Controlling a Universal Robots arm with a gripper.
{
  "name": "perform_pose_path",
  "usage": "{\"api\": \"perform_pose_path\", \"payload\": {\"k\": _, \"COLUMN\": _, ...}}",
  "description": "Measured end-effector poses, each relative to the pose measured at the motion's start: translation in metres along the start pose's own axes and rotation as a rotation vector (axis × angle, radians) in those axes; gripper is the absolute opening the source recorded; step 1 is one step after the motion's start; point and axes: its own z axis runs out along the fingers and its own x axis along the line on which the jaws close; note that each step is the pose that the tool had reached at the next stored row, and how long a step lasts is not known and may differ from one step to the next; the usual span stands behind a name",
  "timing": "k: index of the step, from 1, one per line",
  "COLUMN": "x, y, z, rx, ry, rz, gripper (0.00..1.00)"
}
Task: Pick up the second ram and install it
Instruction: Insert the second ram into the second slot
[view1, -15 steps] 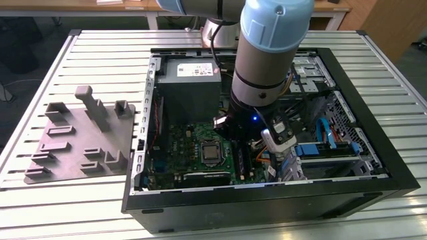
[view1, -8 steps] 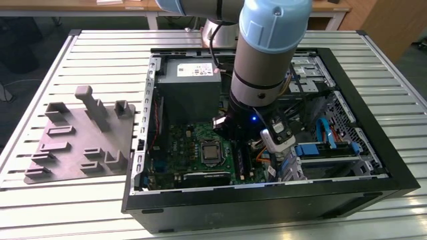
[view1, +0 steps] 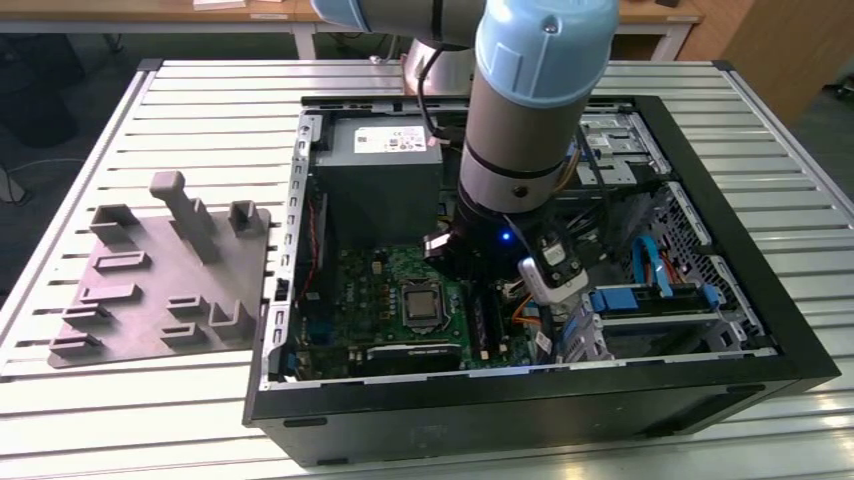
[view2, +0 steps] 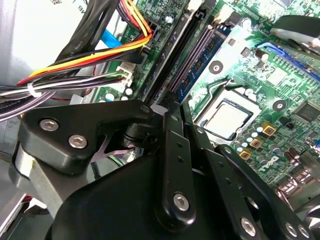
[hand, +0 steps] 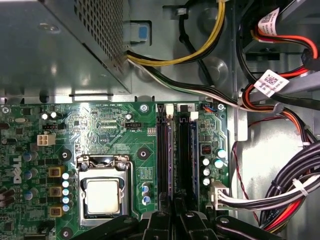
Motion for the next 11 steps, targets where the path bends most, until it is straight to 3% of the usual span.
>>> {"api": "perform_pose_path", "payload": {"k": 11, "x": 0.0003, "y": 0.0043, "z": 0.0007, "rx": 0.0001, "ry": 0.0003, "rz": -0.010, "gripper": 0.14}}
